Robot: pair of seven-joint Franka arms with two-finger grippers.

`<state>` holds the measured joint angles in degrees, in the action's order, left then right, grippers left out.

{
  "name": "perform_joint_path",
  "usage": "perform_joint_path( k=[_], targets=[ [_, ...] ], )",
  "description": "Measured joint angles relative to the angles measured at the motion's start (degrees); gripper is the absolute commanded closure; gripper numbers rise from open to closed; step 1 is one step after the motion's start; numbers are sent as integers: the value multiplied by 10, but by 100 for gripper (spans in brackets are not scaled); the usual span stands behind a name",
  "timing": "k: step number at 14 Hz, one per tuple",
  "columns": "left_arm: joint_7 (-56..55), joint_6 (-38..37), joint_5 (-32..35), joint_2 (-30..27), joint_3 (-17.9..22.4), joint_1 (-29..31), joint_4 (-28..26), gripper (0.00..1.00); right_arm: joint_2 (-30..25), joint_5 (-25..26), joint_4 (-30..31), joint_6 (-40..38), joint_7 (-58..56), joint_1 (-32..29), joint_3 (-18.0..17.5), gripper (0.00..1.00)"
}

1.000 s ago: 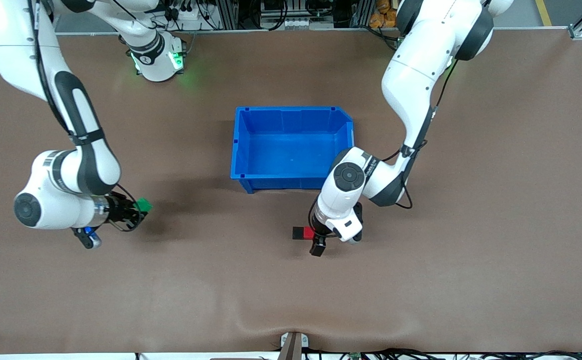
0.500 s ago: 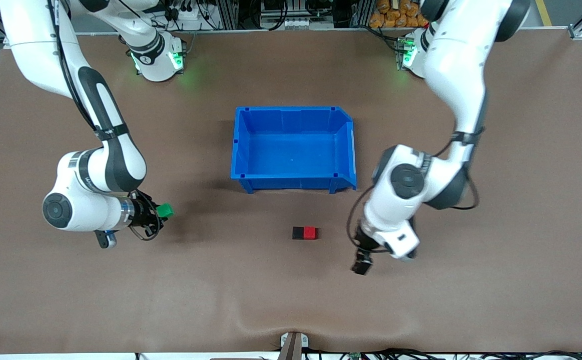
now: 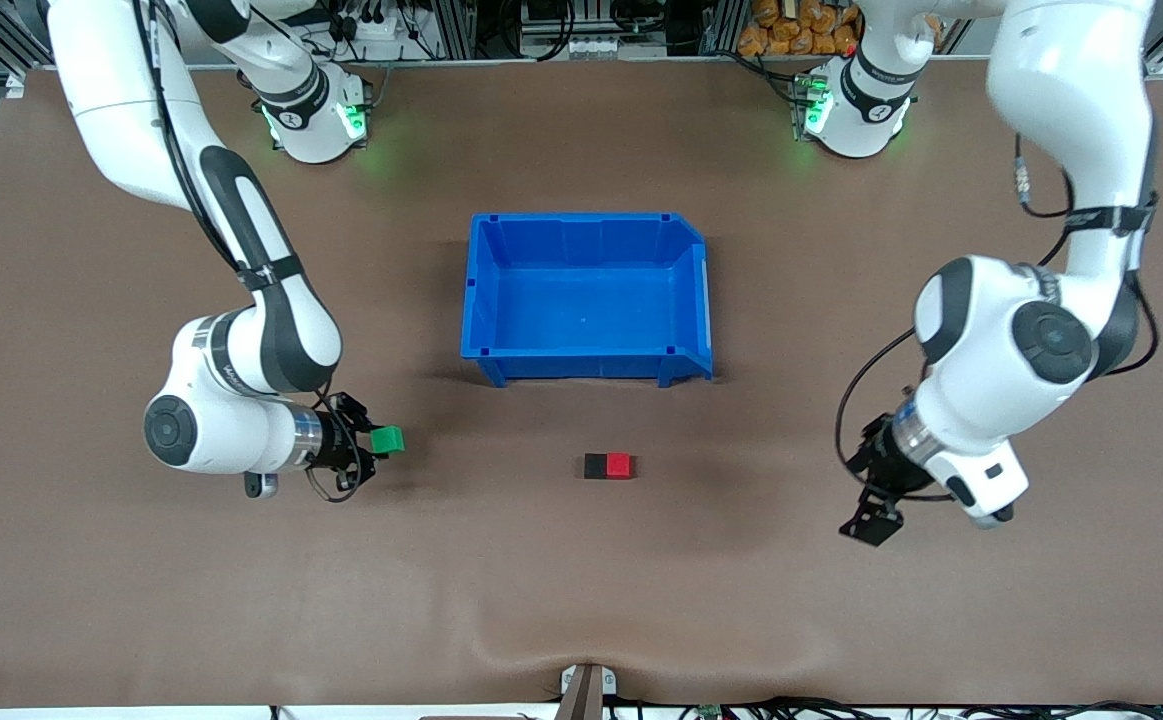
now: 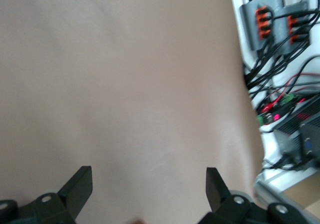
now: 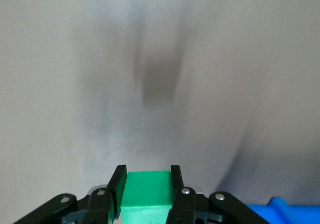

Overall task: Attach green and red cubes to black cube
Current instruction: 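Open the left gripper and withdraw while the right gripper carries the green cube, then place the green cube against the black cube with the right gripper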

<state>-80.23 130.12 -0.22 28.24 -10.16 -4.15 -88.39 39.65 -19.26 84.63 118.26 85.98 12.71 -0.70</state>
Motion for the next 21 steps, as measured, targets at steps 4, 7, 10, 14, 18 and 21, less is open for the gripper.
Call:
perform_joint_path(
  k=[4,7,10,14,18,21],
  targets=[
    [153,-1,0,-103,-71,100,-120,0,31,-1,-41,48,95,34,0,100],
    [308,-54,0,-166,-73,131,-142,0,57,-1,-73,63,158,60,0,100],
    [455,-127,0,-211,-74,134,-143,0,81,-1,-102,82,202,81,0,100],
    [653,-226,4,-243,-73,135,-136,0,109,-1,-118,130,231,106,-1,100],
    [748,-262,12,-244,-78,134,-112,0,140,-1,-145,167,260,134,-1,100],
    [762,-268,14,-244,-93,131,-95,0,159,-1,-153,187,273,156,-1,100]
  ],
)
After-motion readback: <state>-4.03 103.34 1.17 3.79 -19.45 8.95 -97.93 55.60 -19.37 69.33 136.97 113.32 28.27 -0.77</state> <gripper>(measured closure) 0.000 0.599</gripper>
